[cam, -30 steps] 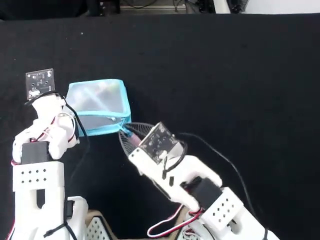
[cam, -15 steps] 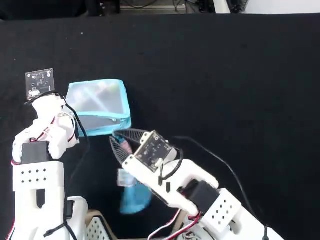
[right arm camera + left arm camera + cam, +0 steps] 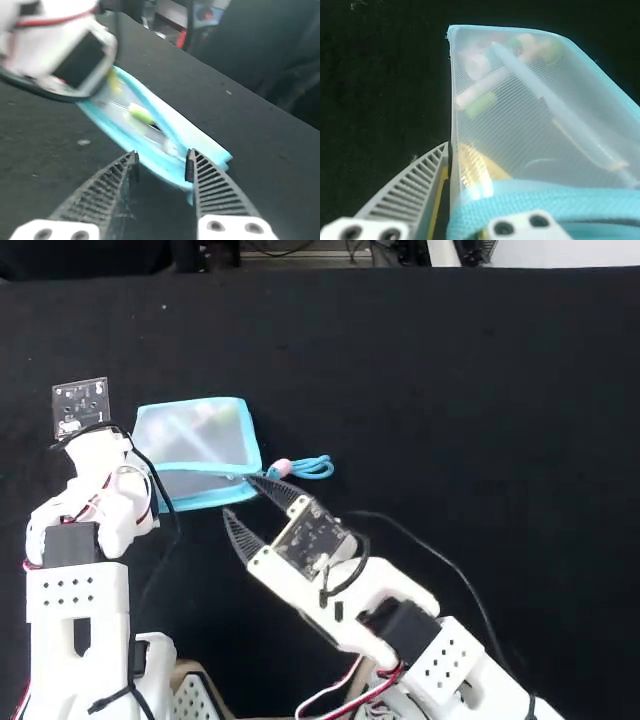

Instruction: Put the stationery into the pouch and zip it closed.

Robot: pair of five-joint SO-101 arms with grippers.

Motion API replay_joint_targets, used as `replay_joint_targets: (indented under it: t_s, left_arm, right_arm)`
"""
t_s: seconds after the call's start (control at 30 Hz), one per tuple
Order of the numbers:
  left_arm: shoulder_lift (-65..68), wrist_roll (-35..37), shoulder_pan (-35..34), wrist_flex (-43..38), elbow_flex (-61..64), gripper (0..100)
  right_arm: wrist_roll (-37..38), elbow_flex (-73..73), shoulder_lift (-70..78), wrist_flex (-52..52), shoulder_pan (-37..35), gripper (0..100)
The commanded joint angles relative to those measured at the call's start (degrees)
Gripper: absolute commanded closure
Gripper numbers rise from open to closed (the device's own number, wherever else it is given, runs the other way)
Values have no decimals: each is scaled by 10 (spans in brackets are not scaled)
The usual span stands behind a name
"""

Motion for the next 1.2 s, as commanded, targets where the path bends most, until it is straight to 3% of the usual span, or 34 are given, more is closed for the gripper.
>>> replay_joint_targets:
  t_s: [0.0, 0.13, 0.37, 0.6, 0.83, 1.17]
  left_arm:
    - [3, 4, 1, 1, -7, 964]
    - [3, 4, 1, 2, -7, 964]
    - [3, 4, 1, 2, -7, 964]
    - [3, 4, 1, 3, -7, 964]
    - [3, 4, 1, 3, -7, 964]
    - [3, 4, 1, 3, -7, 964]
  right_arm:
    - [0, -26, -12, 22, 57, 853]
    - [0, -45, -12, 41, 98, 853]
    - [43, -73, -11, 105, 64, 853]
    - [77, -85, 50, 96, 62, 852]
    - [76, -105, 175, 47, 63, 760]
    - [15, -54, 253, -143, 110, 756]
